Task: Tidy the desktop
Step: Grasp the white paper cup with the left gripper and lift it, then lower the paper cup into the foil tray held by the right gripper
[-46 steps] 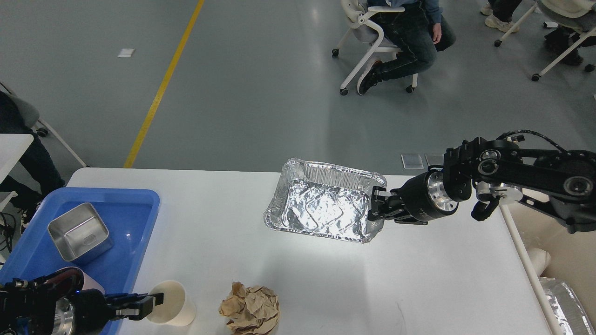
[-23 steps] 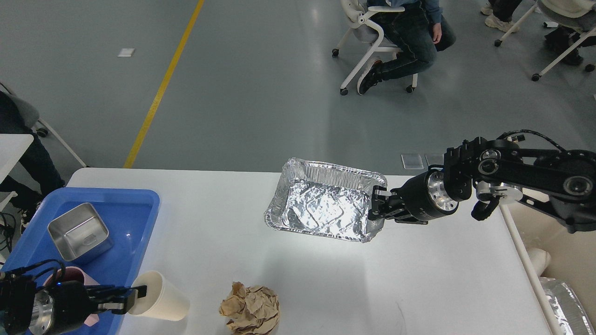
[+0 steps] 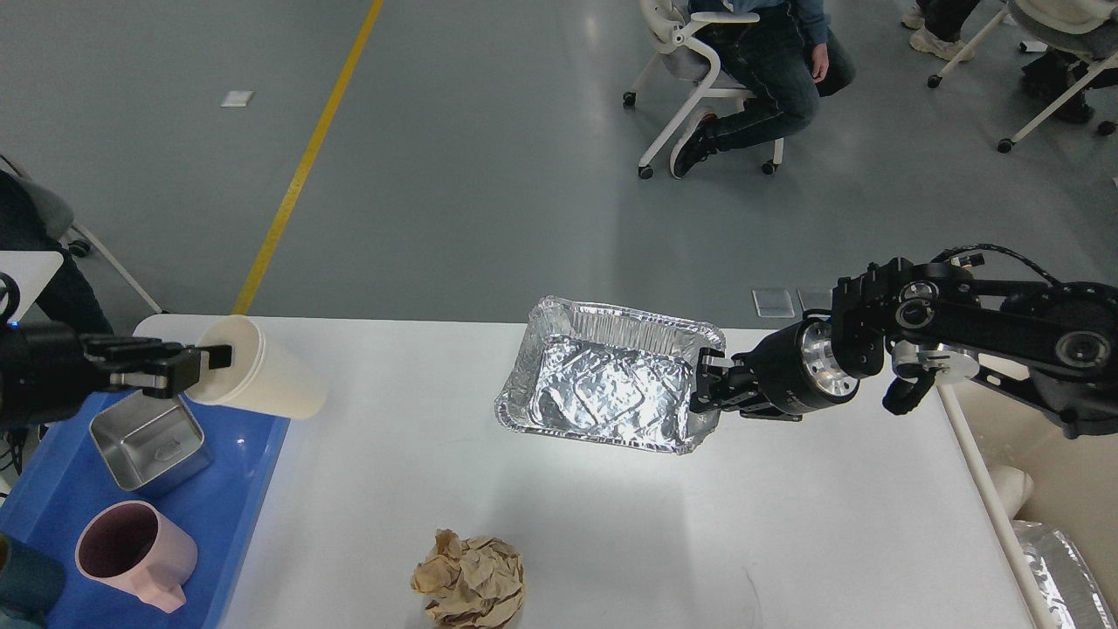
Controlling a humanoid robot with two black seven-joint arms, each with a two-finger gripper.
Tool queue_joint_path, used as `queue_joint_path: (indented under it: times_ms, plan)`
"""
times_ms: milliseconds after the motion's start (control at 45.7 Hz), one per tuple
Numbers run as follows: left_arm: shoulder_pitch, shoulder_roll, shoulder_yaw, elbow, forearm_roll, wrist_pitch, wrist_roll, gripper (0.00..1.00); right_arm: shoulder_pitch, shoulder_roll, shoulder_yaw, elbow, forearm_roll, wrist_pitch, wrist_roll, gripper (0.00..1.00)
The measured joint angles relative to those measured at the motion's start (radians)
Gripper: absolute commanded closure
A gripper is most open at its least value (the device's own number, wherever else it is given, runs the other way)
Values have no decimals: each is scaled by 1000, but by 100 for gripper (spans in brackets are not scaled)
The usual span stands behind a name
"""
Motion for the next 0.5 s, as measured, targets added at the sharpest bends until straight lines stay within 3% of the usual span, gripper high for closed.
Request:
queue_joint_path:
  times_ms: [88,285,504]
  plan:
    - [-98,-20,-43,5,-26,-75,3,100,0,-1,0,0,0,0,0,100]
    - [-376,-194,-78,59,-77,-220,44,100,-27,7,14,3,2,1,1,100]
    - [-441,-369,-55,119,-71,-263,98,99,-67,14,58,7,4,2,4,100]
